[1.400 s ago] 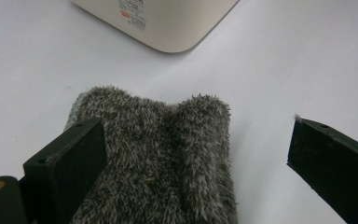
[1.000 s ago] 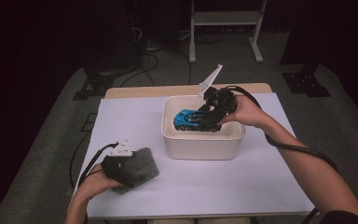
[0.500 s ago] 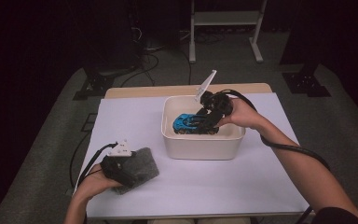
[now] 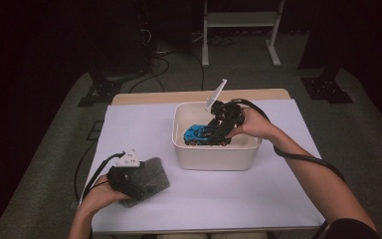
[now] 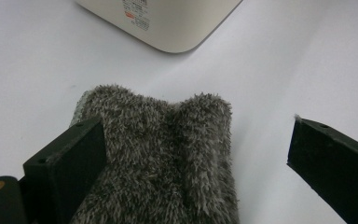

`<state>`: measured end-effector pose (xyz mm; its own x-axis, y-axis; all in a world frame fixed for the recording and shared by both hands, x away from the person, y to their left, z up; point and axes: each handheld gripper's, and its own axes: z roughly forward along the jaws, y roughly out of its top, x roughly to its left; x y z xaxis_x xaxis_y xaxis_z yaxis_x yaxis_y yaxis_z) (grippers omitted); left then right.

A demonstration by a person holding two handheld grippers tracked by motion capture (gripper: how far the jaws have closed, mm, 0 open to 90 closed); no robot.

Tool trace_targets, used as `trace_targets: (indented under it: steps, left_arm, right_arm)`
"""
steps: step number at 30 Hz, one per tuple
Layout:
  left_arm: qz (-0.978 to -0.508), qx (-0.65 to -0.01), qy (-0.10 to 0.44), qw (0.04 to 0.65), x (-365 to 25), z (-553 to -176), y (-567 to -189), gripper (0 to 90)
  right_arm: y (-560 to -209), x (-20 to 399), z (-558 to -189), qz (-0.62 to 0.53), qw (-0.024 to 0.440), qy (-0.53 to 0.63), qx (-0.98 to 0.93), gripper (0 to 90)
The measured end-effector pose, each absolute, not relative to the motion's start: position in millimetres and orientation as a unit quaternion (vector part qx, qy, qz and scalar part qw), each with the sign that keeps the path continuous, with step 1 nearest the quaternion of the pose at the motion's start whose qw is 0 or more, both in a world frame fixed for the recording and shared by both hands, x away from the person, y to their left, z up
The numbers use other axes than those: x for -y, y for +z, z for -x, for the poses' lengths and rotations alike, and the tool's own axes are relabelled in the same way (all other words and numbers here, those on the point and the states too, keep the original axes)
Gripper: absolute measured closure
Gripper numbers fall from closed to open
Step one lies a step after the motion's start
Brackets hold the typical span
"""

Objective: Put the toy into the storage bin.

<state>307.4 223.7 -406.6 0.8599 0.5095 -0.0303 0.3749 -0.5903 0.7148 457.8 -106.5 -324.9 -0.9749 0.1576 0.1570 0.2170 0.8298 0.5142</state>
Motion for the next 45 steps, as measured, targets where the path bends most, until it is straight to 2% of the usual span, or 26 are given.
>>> trace_targets:
  steps: [45]
  left_arm:
    - [-0.883, -0.252, 0.087, 0.386, -224, -307, -406, 3.9]
  right_arm:
    - [-356, 84, -468, 0.102, 0.084, -0.229, 0.964, 25.2]
